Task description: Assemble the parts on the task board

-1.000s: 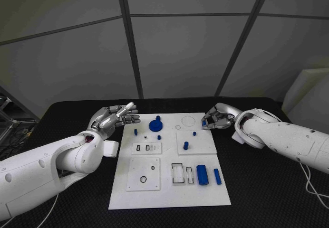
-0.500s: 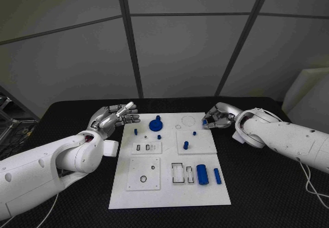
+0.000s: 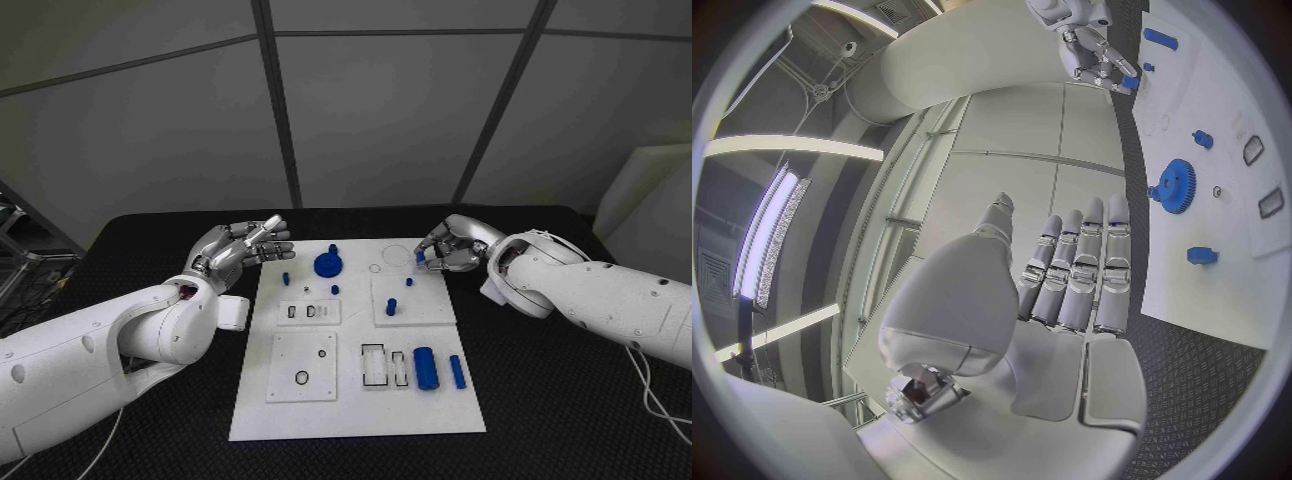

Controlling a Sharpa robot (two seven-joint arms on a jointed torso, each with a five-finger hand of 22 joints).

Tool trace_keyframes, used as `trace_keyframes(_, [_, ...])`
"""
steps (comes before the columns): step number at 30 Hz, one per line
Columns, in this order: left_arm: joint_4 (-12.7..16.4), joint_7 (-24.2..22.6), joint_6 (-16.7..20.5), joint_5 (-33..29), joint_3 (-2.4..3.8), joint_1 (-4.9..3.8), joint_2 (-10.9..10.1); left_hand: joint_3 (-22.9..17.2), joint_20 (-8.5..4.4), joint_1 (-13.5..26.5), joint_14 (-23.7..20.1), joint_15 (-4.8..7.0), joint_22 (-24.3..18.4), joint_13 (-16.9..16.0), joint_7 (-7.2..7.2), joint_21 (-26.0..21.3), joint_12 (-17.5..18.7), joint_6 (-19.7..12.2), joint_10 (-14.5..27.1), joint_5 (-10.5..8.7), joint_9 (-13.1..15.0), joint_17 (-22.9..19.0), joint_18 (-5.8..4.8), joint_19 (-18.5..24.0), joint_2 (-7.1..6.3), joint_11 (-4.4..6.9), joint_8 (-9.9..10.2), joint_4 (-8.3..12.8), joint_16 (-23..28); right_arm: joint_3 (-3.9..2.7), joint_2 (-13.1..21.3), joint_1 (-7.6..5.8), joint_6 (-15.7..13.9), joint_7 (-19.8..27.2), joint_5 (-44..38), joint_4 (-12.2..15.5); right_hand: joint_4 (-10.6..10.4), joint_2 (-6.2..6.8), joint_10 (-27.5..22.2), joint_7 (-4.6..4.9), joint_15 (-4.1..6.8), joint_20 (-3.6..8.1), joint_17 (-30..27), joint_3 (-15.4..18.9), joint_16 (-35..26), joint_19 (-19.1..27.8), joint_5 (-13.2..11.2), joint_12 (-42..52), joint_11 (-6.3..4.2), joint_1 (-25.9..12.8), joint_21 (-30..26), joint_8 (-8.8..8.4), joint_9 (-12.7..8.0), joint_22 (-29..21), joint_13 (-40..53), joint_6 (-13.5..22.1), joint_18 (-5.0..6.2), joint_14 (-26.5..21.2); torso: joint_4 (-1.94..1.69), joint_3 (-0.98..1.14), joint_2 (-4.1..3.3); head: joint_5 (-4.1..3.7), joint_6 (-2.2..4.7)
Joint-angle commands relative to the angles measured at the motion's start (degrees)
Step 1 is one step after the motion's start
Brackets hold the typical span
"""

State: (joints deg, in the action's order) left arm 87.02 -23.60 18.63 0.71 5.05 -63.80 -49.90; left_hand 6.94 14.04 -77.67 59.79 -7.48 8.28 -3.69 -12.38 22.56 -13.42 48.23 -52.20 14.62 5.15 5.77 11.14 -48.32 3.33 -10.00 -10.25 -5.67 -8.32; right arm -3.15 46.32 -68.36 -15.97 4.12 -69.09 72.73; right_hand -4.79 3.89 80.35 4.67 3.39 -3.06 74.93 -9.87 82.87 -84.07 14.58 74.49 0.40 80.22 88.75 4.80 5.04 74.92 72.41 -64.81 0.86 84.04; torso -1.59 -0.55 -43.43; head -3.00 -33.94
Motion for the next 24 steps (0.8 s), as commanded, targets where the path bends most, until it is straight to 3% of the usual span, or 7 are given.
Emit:
trace_keyframes(1, [-0.05,-0.2,-0.68,0.04,0.06,-0.09,-0.04,0.02,-0.11,0.07,0.0,-0.42,-0.06,0.05,0.14,-0.32,0.29,0.44,-0.43,-0.07,-0.08,-0.08,-0.74,-0.42,0.32,-0.1,0.24,0.34,0.36,-0.13,0.04,-0.17,-3.24,-2.38,-0.56,3.7,0.04,-0.55,-0.05,0.03,0.4,0.29,1.56,-0.3,0.21,-4.87,0.18,0.26,-0.27,-0.2,0.38,0.28,0.05,13.39,-0.02,-0.54,-0.45,3.13,-0.04,-0.09,0.14,0.17,-0.08])
trace_keyframes(6, [-0.41,-0.13,-0.7,0.04,0.06,-0.1,0.13,0.02,-0.11,0.07,0.0,-0.42,-0.06,0.05,0.14,-0.32,0.29,0.44,-0.43,-0.07,-0.08,-0.08,-0.74,-0.42,0.32,-0.1,0.24,0.34,0.36,-0.19,-1.17,-0.19,-4.03,-5.71,-2.63,8.63,0.12,-0.64,-0.05,0.0,0.41,0.31,1.55,-0.37,0.2,-4.98,0.28,0.26,-0.29,-0.22,0.47,0.23,0.06,13.56,-0.02,-0.58,-0.49,3.13,-0.18,-0.07,0.2,0.58,-0.42])
trace_keyframes(10, [-0.85,-0.03,-0.71,0.04,0.06,-0.1,0.42,0.02,-0.11,0.02,0.02,-0.42,-0.09,0.05,0.16,-0.33,0.36,0.47,-0.46,-0.04,-0.09,-0.08,-0.74,-0.43,0.39,-0.1,0.28,0.4,0.42,-0.21,-3.77,-0.19,-3.69,-8.32,-5.48,10.81,0.17,-0.56,-0.07,0.0,0.43,0.34,1.47,-0.33,0.16,-5.03,0.5,0.24,-0.29,-0.45,0.51,0.12,0.05,13.65,-0.02,-0.56,-0.51,3.11,-0.2,-0.12,0.19,1.1,-0.53])
trace_keyframes(15, [-1.25,0.02,-0.76,0.03,0.05,-0.11,0.93,0.02,-0.11,0.02,0.02,-0.42,-0.09,0.05,0.16,-0.33,0.36,0.47,-0.46,-0.04,-0.09,-0.08,-0.74,-0.43,0.39,-0.1,0.28,0.4,0.42,-0.2,-7.8,-0.18,-3.62,-12.16,-8.08,11.34,0.31,-0.76,-0.11,-0.03,0.47,0.39,1.33,-0.49,0.08,-5.34,0.91,0.19,-0.33,-0.59,0.77,-0.03,0.06,14.14,-0.06,-0.59,-0.63,3.08,-0.38,-0.19,0.16,0.92,-0.8])
trace_keyframes(24, [-1.42,0.07,-0.76,0.03,0.05,-0.11,1.28,0.02,-0.11,0.02,0.02,-0.42,-0.09,0.05,0.16,-0.33,0.36,0.47,-0.46,-0.04,-0.09,-0.08,-0.74,-0.43,0.39,-0.1,0.28,0.4,0.42,-0.04,-12.85,0.14,-3.53,-16.73,-11.49,10.65,0.4,-0.84,-0.12,-0.04,0.49,0.41,1.32,-0.58,0.07,-5.46,1.1,0.18,-0.34,-0.64,0.86,-0.11,0.06,14.33,-0.06,-0.59,-0.68,3.08,-0.16,-0.12,0.06,2.14,-1.46])
